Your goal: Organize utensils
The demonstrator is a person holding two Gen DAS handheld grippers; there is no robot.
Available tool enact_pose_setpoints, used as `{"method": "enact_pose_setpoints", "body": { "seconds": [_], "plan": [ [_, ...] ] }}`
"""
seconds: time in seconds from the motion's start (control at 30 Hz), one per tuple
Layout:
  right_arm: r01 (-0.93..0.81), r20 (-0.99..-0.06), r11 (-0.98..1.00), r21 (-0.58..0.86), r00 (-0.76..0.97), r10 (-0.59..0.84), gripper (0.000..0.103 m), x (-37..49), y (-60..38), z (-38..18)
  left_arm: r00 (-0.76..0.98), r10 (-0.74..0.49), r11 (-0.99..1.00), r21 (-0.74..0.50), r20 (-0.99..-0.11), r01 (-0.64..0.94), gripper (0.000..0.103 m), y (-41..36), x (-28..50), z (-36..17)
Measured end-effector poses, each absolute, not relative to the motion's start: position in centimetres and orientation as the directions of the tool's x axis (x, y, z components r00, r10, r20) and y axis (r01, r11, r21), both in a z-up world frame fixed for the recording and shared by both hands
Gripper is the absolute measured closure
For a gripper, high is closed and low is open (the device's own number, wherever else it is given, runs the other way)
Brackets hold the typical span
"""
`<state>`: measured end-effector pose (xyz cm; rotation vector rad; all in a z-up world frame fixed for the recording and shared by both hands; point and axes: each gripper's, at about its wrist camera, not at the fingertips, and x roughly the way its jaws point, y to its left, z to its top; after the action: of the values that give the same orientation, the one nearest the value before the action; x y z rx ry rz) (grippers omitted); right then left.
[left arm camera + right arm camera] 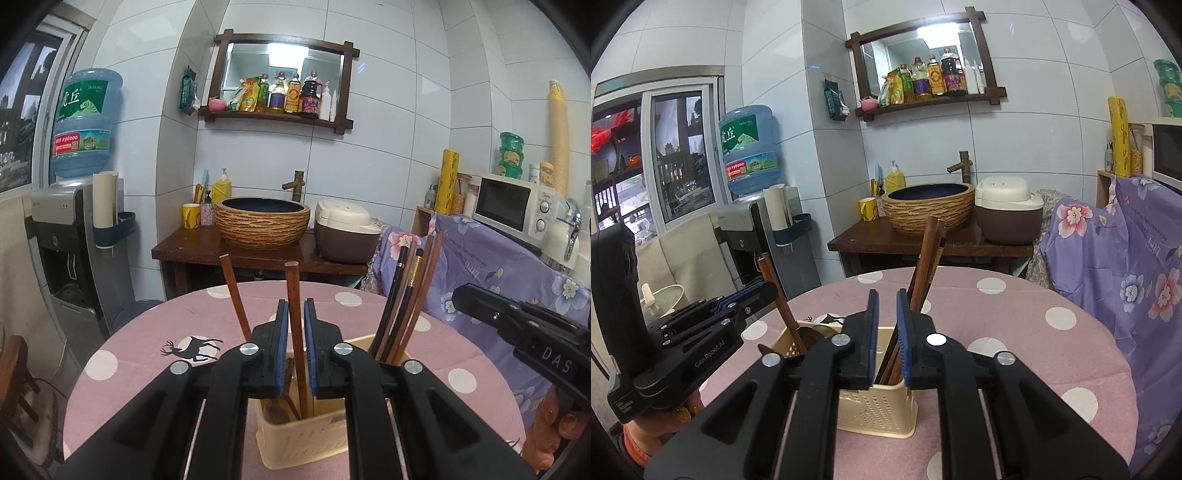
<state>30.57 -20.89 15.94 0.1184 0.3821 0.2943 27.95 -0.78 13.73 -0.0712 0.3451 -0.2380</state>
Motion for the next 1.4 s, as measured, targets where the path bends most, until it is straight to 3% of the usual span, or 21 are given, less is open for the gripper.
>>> {"method": "enact_pose_setpoints", "body": {
  "seconds": [0.07, 0.2, 0.23, 0.27, 0.33, 0.57, 0.8, 1.03, 1.23, 1.4],
  "plan": [
    [-0.257, -0.335, 0.948, 0.186, 0.891, 0.307, 0.048, 29.4, -21.4, 15.8, 0.917, -0.248, 0.968, -0.120, -0.312, 0.221, 0.073, -0.4, 27.0, 13.7],
    [-0.247, -0.299, 0.956, 0.161, 0.910, 0.286, 0.032, 26.1, -22.4, 15.3, 0.924, -0.254, 0.964, -0.151, -0.286, 0.218, 0.041, 0.9, 24.2, 13.1],
    [-0.240, -0.290, 0.960, 0.147, 0.917, 0.273, 0.018, 25.2, -22.7, 15.0, 0.927, -0.249, 0.965, -0.151, -0.282, 0.214, 0.029, 1.2, 23.3, 12.8],
    [-0.227, -0.280, 0.965, 0.134, 0.925, 0.257, 0.011, 24.1, -23.0, 14.5, 0.930, -0.243, 0.967, -0.150, -0.277, 0.209, 0.023, 1.5, 22.3, 12.2],
    [-0.197, -0.271, 0.974, 0.108, 0.937, 0.220, 0.009, 22.3, -24.0, 13.2, 0.938, -0.227, 0.970, -0.145, -0.262, 0.195, 0.006, 2.0, 20.3, 11.1],
    [-0.042, -0.396, 0.995, 0.088, 0.915, 0.074, 0.006, 18.4, -28.1, 6.2, 0.935, -0.157, 0.987, -0.071, -0.317, 0.141, 0.005, 2.3, 14.4, 5.7],
    [-0.036, -0.478, 0.989, 0.145, 0.873, 0.101, 0.006, 12.9, -28.3, 0.8, 0.929, -0.131, 0.990, -0.091, -0.345, 0.106, 0.005, 1.8, 8.0, 2.1],
    [-0.139, -0.388, 0.990, 0.019, 0.912, 0.135, 0.006, 5.0, -23.8, 0.4, 0.934, -0.114, 0.991, -0.103, -0.338, 0.083, 0.005, 1.0, 3.3, 2.0],
    [-0.164, -0.333, 0.985, 0.059, 0.927, 0.174, 0.006, 1.5, -22.7, 1.9, 0.952, -0.091, 0.992, -0.111, -0.292, 0.061, 0.005, 0.5, 0.0, 2.9],
    [-0.176, -0.289, 0.984, -0.031, 0.944, 0.160, 0.006, 0.1, -21.4, 2.7, 0.961, -0.092, 0.994, -0.072, -0.261, 0.076, 0.005, -0.1, -0.7, 3.4]
  ]
}}
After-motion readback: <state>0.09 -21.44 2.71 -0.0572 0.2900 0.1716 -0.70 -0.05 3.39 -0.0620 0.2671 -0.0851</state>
